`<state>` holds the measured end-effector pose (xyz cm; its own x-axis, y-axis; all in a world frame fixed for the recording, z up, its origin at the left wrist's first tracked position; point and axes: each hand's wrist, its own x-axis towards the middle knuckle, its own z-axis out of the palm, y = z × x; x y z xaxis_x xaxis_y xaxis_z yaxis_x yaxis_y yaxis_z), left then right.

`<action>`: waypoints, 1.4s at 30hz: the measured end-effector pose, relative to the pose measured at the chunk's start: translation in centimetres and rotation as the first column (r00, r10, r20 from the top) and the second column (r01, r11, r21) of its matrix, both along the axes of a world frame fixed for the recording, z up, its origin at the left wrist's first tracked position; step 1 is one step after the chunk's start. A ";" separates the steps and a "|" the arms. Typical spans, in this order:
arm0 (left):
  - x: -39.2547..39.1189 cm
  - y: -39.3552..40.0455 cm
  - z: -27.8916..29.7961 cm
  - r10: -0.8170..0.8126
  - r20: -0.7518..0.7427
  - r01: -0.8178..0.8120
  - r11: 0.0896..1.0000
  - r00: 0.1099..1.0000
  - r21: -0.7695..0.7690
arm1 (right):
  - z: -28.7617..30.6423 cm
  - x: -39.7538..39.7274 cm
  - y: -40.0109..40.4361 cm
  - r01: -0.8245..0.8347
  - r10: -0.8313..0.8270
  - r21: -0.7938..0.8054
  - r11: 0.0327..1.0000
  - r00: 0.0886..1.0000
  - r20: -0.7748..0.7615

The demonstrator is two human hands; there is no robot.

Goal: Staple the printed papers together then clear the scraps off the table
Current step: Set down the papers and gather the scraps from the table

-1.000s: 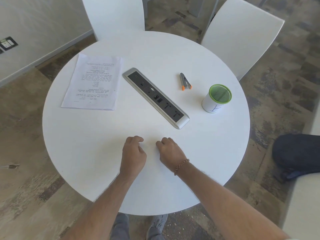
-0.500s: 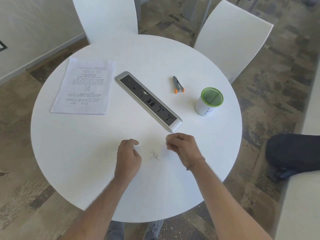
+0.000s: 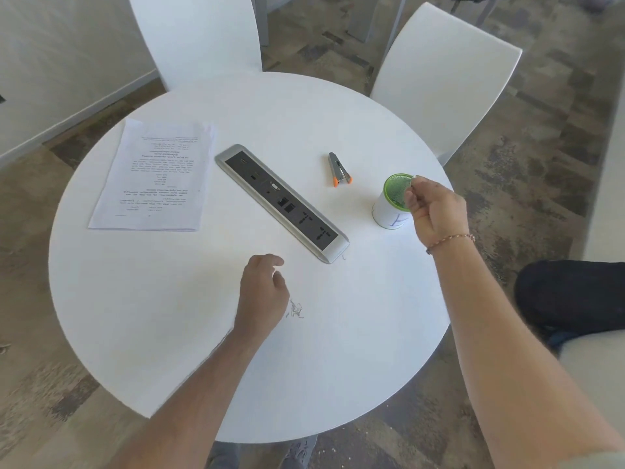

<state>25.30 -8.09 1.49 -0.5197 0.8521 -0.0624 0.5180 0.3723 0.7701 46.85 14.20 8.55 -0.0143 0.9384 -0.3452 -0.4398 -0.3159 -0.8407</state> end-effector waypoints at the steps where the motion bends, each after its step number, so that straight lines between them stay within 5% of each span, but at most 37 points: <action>1: 0.0 0.4 0.2 -0.007 0.006 0.007 1.000 1.000 0.011 | -0.3 -0.1 0.7 0.000 -0.001 0.009 1.000 0.997 0.074; 4: 0.0 1.5 0.6 -0.017 0.013 0.016 0.999 1.000 0.036 | -1.1 -0.3 2.3 -0.044 0.023 0.043 0.998 0.917 0.398; 8: 0.0 2.0 0.9 -0.017 0.009 0.017 0.999 1.000 0.038 | -1.8 -0.8 4.1 -0.180 0.060 0.029 0.983 0.471 0.880; 12: -0.1 1.9 0.6 -0.015 -0.014 0.016 1.000 1.000 0.021 | -1.6 -1.8 5.6 -0.355 0.055 -0.039 0.934 0.035 0.998; 15: -0.1 1.7 0.3 -0.012 -0.023 0.012 1.000 1.000 0.008 | -1.4 -2.5 5.8 -0.374 0.075 -0.113 0.920 -0.114 0.991; 20: -0.2 1.5 0.3 -0.019 -0.027 0.019 1.000 0.999 0.002 | -1.1 -2.8 5.5 -0.359 0.006 -0.060 0.931 -0.149 0.989; 28: -0.7 1.3 0.5 -0.018 -0.051 0.018 1.000 0.999 -0.012 | -0.1 -2.9 4.0 -0.371 -0.078 0.083 0.925 0.029 0.997; 34: -0.7 1.0 0.4 -0.014 -0.050 0.013 0.999 0.999 -0.036 | -2.2 -4.0 -2.7 -0.442 -0.321 0.333 0.833 0.104 0.941; 42: -1.5 -0.2 0.0 -0.003 -0.094 -0.004 0.997 0.996 -0.075 | -11.2 -3.6 -13.8 -0.627 -0.167 0.023 0.778 -0.172 0.971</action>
<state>23.83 -8.30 1.52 -0.5264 0.8467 -0.0771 0.5867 0.4274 0.6879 43.28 0.39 -2.65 -0.3242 0.9417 0.0899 0.9123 0.3364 -0.2335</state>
